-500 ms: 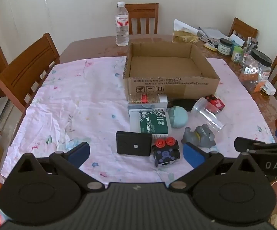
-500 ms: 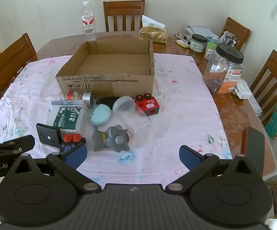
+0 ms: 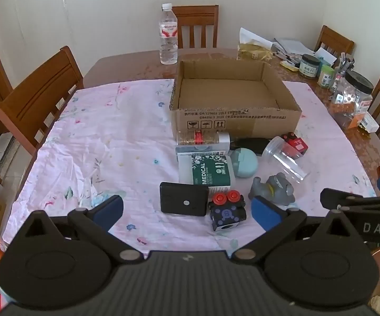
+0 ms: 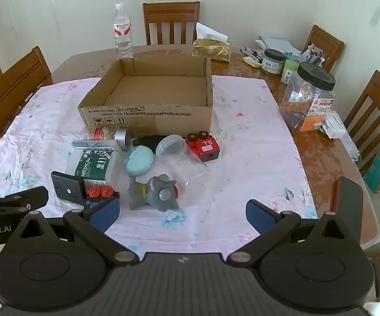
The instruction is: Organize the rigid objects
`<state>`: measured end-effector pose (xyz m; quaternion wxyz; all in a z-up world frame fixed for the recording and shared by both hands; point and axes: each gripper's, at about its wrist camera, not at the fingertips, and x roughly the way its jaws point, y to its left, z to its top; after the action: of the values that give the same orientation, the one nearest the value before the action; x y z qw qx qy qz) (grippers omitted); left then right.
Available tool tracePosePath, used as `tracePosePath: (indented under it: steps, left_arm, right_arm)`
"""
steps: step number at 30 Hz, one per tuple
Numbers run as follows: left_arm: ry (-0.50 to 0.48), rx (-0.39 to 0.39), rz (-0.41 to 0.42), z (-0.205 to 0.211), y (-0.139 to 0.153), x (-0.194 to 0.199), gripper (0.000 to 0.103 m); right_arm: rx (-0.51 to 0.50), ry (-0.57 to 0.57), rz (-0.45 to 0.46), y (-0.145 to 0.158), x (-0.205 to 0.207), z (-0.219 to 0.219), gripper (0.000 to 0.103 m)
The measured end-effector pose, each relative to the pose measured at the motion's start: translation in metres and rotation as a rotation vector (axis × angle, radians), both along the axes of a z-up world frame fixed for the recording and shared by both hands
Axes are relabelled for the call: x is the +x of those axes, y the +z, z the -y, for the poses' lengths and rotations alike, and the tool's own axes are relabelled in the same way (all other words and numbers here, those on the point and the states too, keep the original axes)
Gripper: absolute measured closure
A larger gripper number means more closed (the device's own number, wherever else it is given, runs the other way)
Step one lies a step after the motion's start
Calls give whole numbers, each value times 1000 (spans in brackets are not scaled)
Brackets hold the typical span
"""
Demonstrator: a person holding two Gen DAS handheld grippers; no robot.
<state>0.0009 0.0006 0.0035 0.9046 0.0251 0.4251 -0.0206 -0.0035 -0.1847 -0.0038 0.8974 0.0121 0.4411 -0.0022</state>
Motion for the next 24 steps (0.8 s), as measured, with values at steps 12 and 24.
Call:
tracePosePath:
  steps: [12, 24]
  left_arm:
    - [-3, 3, -1, 2, 2, 0, 0]
    - [-1, 6, 3, 5, 5, 0, 1]
  right_arm:
    - [0, 1, 2, 0, -1, 2, 0]
    - [-4, 5, 5, 1, 0, 4, 0]
